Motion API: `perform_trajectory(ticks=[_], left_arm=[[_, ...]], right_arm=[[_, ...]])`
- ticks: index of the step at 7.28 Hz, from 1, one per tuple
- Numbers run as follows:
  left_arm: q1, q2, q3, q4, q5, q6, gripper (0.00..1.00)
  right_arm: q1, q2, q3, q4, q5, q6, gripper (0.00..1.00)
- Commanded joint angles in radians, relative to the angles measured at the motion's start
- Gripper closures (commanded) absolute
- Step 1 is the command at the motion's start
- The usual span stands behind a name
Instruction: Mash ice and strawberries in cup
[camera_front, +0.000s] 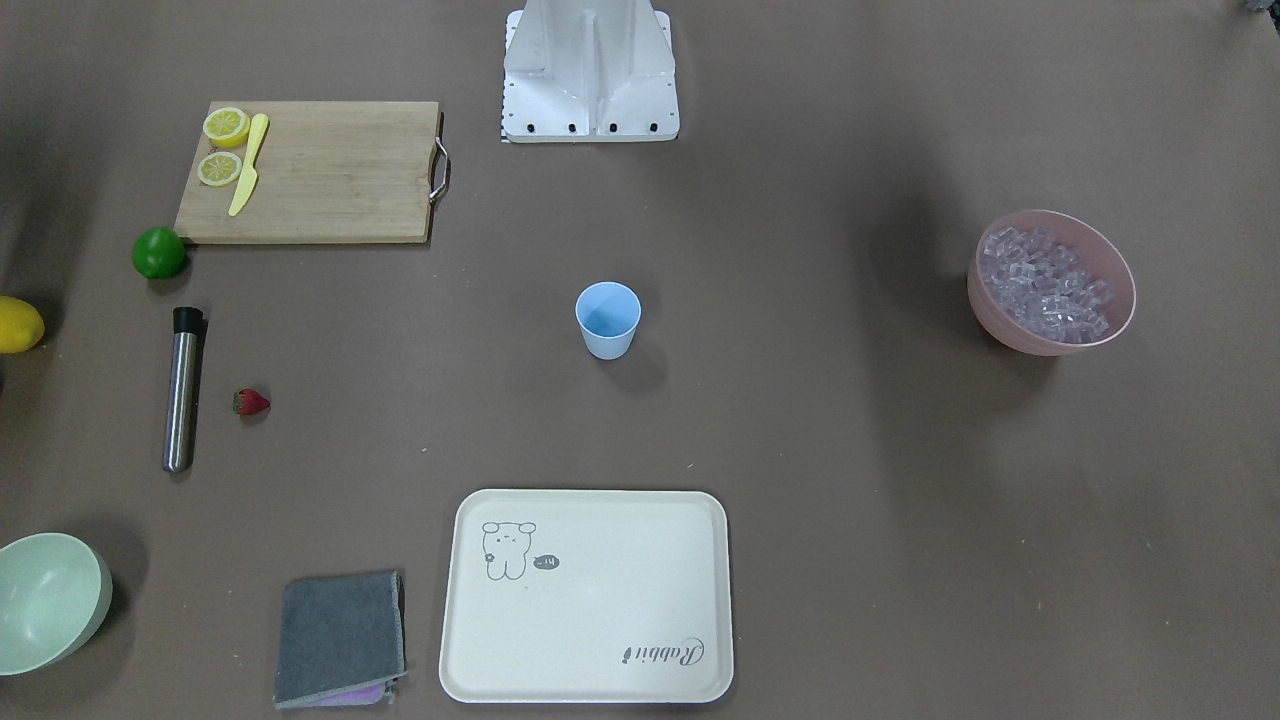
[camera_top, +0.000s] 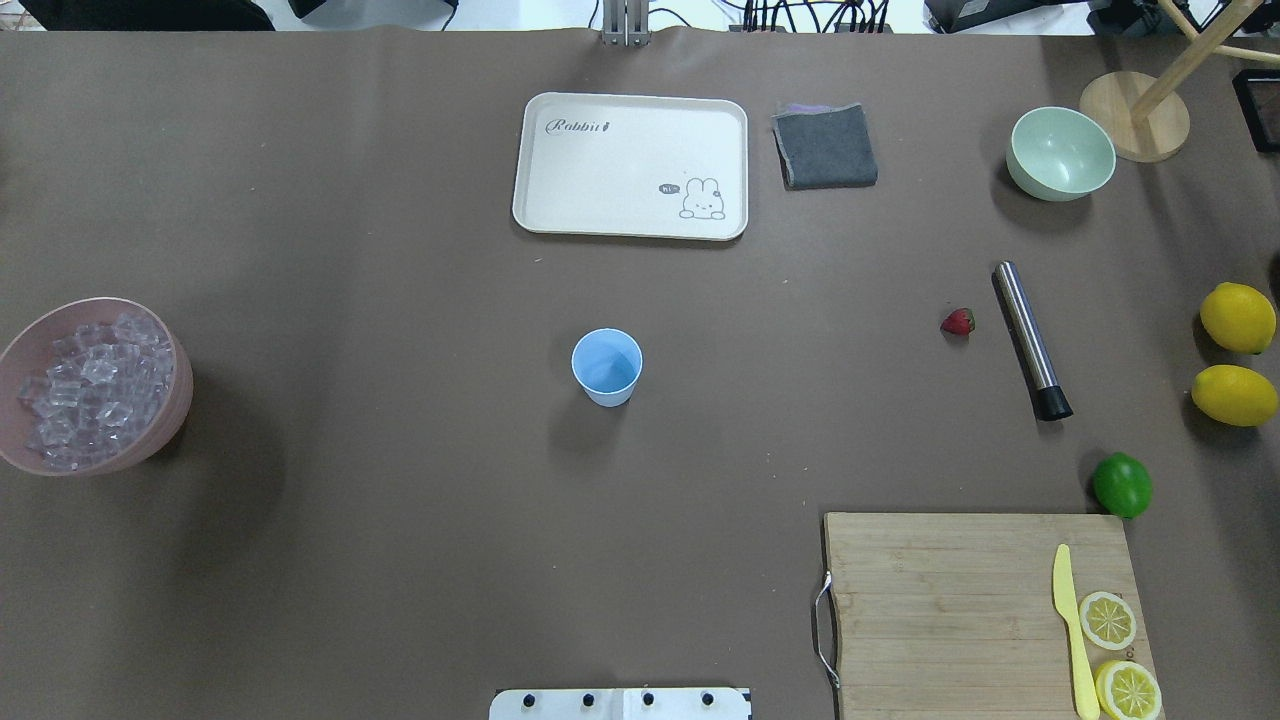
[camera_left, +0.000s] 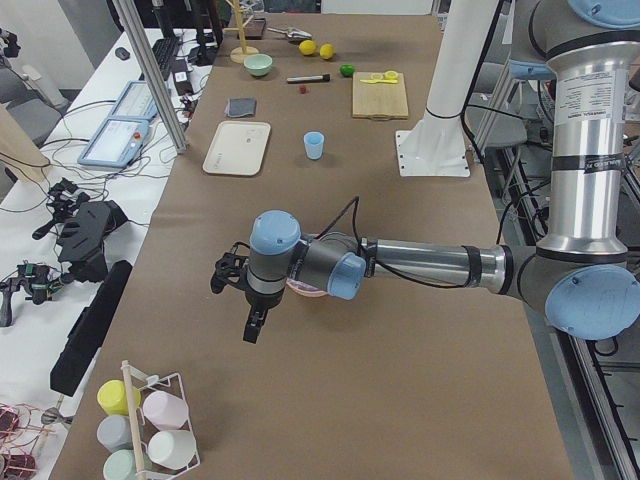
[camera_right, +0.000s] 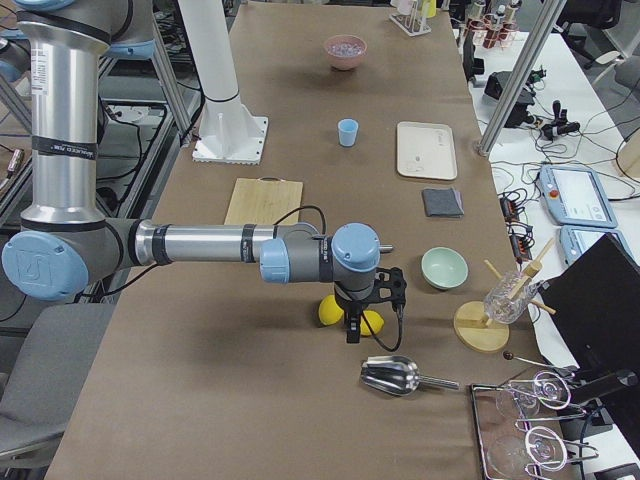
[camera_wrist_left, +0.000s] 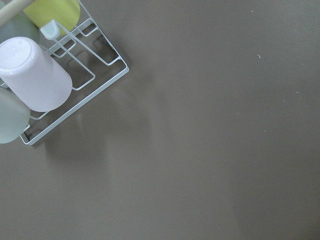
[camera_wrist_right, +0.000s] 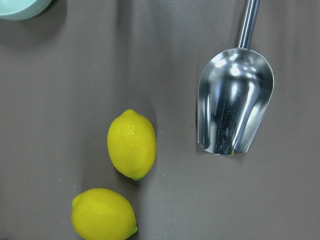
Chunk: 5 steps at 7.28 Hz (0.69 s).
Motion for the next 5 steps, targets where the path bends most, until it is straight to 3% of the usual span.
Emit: perform_trajectory(ticks=[1, 3, 5], left_arm=[[0.001, -0.006, -0.006, -0.013, -0.002, -0.006, 0.02], [0.012, -0.012, -0.046, -0.057, -0.052, -0.158, 0.02], [0.177, -0.015, -0.089, -0.183, -0.002, -0.504, 0.02]], right_arm=[[0.0, -0.007, -0.002, -0.001, 0.001, 0.002, 0.0], [0.0, 0.019, -0.014, -0.006, 0.012, 0.005, 0.0], [0.0, 0.016, -0.026, -0.001, 0.08, 0.0, 0.0]])
